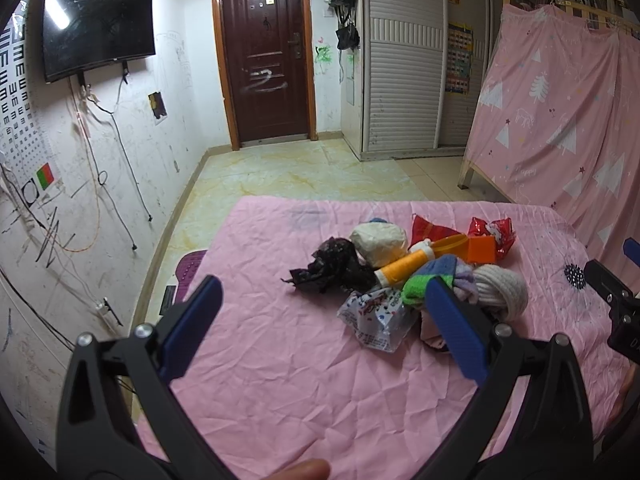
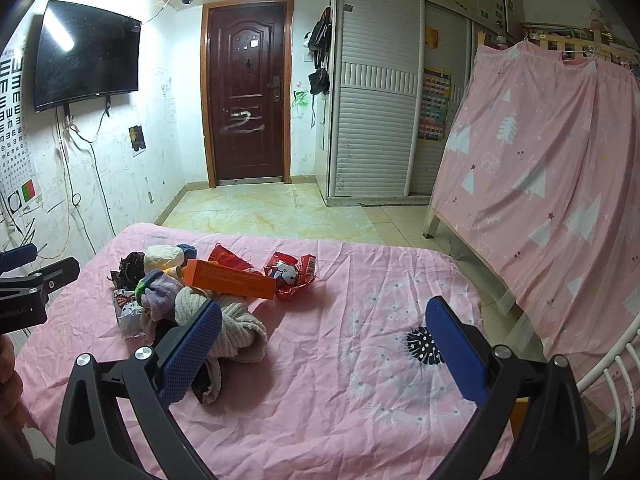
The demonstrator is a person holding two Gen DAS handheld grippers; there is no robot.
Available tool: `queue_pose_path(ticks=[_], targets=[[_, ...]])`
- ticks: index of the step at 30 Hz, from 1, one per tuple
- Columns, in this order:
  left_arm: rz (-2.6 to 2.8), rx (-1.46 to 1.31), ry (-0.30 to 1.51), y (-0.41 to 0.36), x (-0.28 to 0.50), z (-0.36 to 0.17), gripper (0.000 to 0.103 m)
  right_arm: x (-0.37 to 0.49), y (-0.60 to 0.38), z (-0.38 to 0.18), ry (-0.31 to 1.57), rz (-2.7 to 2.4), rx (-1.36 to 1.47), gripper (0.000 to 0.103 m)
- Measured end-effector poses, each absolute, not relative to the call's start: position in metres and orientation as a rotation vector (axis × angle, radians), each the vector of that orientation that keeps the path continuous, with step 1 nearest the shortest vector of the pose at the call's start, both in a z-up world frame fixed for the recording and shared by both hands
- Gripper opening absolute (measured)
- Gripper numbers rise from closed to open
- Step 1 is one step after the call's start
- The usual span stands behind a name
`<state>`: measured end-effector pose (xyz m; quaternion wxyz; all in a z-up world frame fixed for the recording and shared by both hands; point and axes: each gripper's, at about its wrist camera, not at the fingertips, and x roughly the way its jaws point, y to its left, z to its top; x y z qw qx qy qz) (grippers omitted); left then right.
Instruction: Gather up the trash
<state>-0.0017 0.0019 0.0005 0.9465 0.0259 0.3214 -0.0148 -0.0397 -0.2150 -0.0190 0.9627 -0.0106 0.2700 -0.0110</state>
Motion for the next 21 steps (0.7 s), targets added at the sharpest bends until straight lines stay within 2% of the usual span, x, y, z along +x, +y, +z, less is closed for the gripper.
queue_pose_path(ticks=[21], targets=[[-0.031,0.05,0.658,0.0032,-0.0004,0.0003,0.097,-0.0384,-0.2141,-0.0202,0.548,-0.023,-0.025,0.095]])
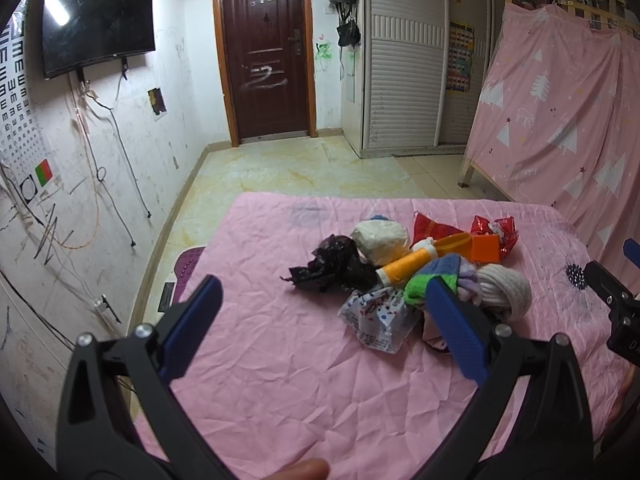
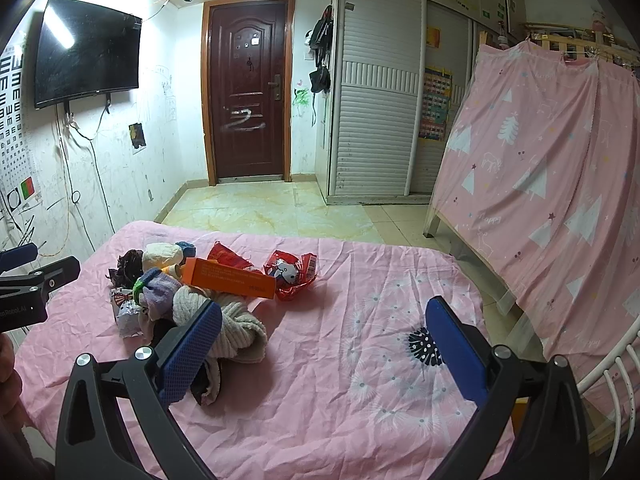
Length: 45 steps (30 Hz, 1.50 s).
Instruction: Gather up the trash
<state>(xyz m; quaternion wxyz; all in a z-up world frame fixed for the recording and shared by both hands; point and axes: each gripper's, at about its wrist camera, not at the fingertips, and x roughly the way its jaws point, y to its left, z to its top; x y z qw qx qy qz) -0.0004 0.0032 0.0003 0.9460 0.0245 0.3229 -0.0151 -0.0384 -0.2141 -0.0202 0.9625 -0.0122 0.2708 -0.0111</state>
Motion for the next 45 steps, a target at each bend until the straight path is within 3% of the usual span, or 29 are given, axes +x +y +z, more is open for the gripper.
queue_pose_path(ticks=[33,45], targets=[[-0.025,0.049,0.685,0.003,0.003,-0.018,0.097,-0.033,-0.214,-0.027,0.561,-0.012,-0.021,0.095],[-0.156,-0.086,0.866,0.021,0.023,-0.039,0.097,-0.028,-0.204,-0.032,0.57,0.224,0.017,0.095]])
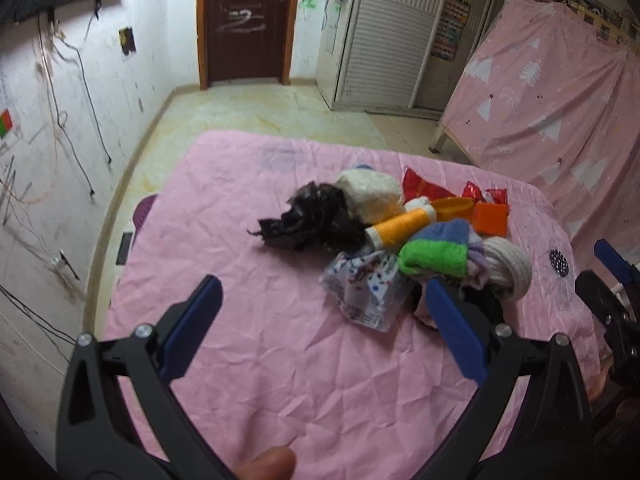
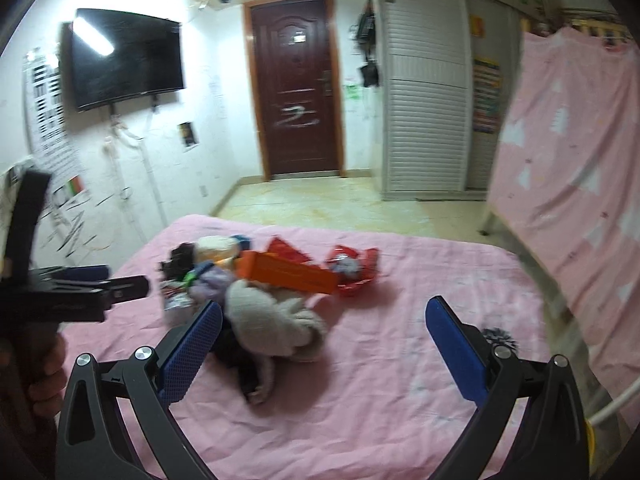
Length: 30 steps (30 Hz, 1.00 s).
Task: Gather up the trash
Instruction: 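Grasp the grey knit bundle with the right tool while the left tool grasps the white printed plastic bag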
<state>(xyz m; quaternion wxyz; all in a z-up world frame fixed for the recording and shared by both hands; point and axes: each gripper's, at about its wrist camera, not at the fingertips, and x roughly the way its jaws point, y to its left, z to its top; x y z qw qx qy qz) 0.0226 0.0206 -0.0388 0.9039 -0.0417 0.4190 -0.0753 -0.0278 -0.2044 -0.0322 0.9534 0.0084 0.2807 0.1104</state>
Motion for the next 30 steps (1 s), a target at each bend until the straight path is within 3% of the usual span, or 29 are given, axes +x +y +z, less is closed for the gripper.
queue_pose_path(ticks=[15,16,18,19,22,26,30], targets=[[-0.233,-0.042,0.91,0.019,0.03,-0.047,0.096,0.016,-0.175,-0.058,0.725,0.377,0.038,0.092],[-0.241,-0.029,0.922,0.015,0.033,-0.05,0.092,0.019,-0.176,-0.061,0.739,0.381,0.04,0.088],[-0.259,-0.018,0.952,0.008,0.039,-0.055,0.084,0.025,-0.177,-0.066,0.774,0.402,0.052,0.062],[-0.265,-0.015,0.962,0.006,0.042,-0.057,0.077,0.027,-0.177,-0.07,0.793,0.413,0.058,0.058],[-0.297,-0.014,1.006,-0.001,0.051,-0.066,0.066,0.026,-0.181,-0.071,0.787,0.436,0.065,0.048],[-0.324,-0.029,1.034,-0.005,0.057,-0.074,0.033,0.014,-0.189,-0.065,0.76,0.452,0.073,0.037],[-0.305,-0.029,1.009,-0.005,0.048,-0.068,0.026,0.003,-0.202,-0.058,0.744,0.476,0.122,0.035]])
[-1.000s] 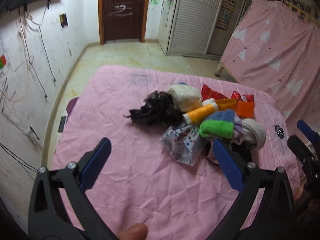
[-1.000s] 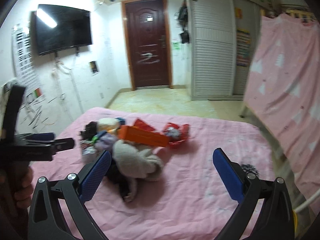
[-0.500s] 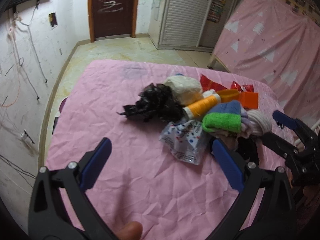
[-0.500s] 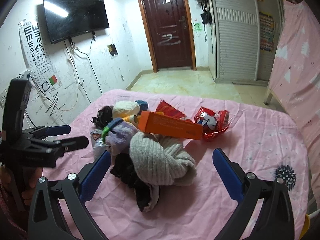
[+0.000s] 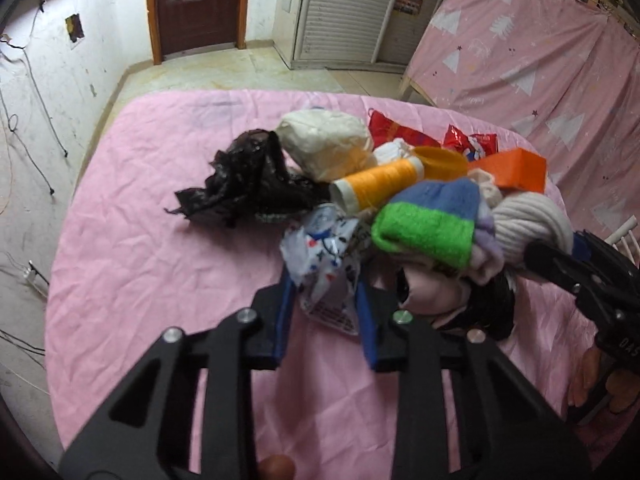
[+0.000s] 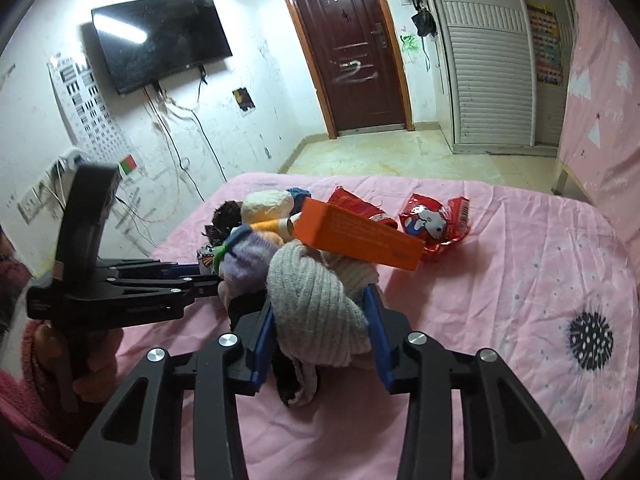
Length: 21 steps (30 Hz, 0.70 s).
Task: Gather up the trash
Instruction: 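Grasp the grey knit bundle with the right tool while the left tool grasps the white printed plastic bag, then lift both held items and carry them over the yellow bin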
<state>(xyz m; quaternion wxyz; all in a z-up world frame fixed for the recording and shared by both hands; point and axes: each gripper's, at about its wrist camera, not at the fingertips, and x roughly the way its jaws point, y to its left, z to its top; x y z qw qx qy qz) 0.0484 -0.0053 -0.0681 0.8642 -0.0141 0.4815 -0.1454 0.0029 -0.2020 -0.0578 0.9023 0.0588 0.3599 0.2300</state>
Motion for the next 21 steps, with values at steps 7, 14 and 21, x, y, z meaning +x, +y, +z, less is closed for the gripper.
queue_pose_path(ticks=[7,14,21], targets=[[-0.252,-0.035,0.935,0.01,0.021,-0.038,0.026,-0.017,-0.223,-0.041,0.711,0.59,0.247,0.035],[-0.202,-0.018,0.848,0.008,0.0,-0.01,0.026,-0.03,-0.237,-0.016,0.626,0.657,0.322,0.031],[-0.218,0.026,0.848,-0.019,-0.011,-0.016,0.026,-0.032,-0.248,-0.03,0.677,0.578,0.282,0.029]])
